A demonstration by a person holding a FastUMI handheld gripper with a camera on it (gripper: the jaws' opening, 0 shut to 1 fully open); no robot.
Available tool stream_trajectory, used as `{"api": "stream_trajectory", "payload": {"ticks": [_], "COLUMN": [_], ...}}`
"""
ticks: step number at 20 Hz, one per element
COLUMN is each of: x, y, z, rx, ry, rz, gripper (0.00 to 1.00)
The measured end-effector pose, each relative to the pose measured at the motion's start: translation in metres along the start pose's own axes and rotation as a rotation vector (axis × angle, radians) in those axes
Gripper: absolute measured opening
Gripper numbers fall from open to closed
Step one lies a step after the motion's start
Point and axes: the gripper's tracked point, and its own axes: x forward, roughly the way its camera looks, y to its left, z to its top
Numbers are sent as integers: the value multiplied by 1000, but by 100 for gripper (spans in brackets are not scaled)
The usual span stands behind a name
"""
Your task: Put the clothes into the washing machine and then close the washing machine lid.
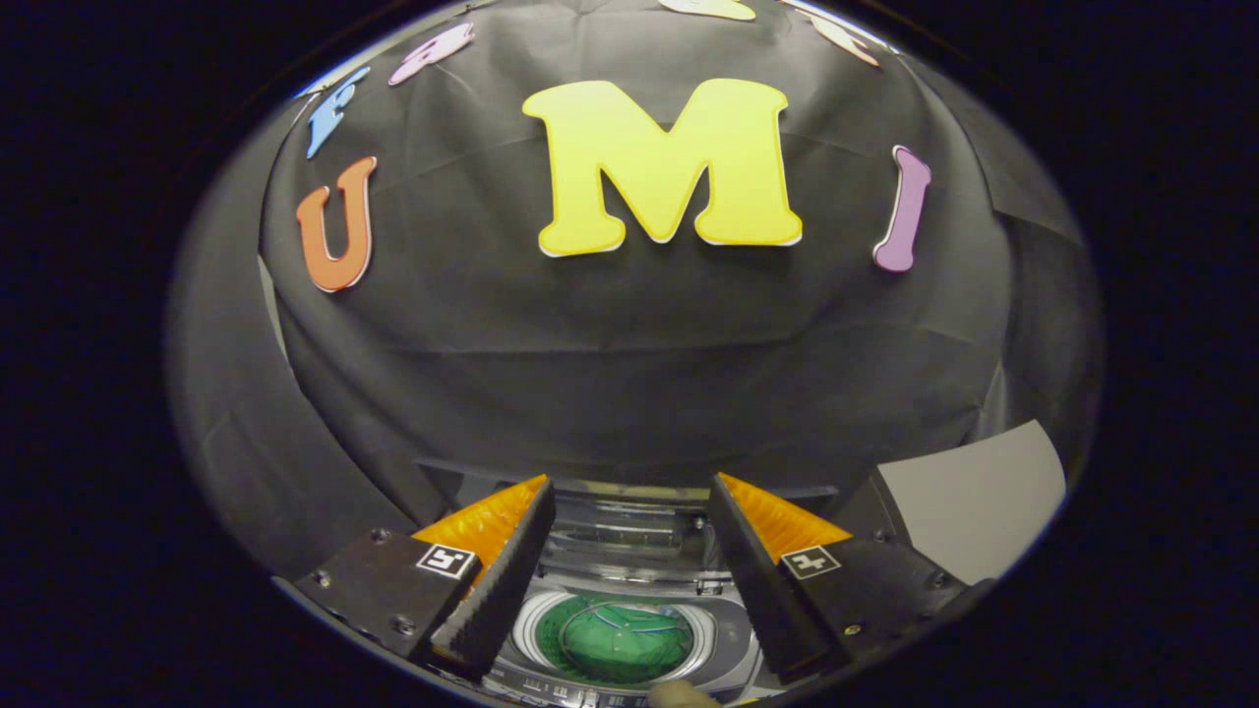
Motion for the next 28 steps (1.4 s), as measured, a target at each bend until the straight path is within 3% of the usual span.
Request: {"api": "stream_trajectory", "payload": {"ticks": [6, 15, 21, 28], "x": [35, 85, 87, 75], "y": [8, 3, 5, 7], "z": [10, -19, -22, -26], "rx": [-1, 6, 27, 13], "ry": [35, 188, 177, 75], "rz": [-24, -107, -114, -97], "gripper": [98, 98, 98, 98]}}
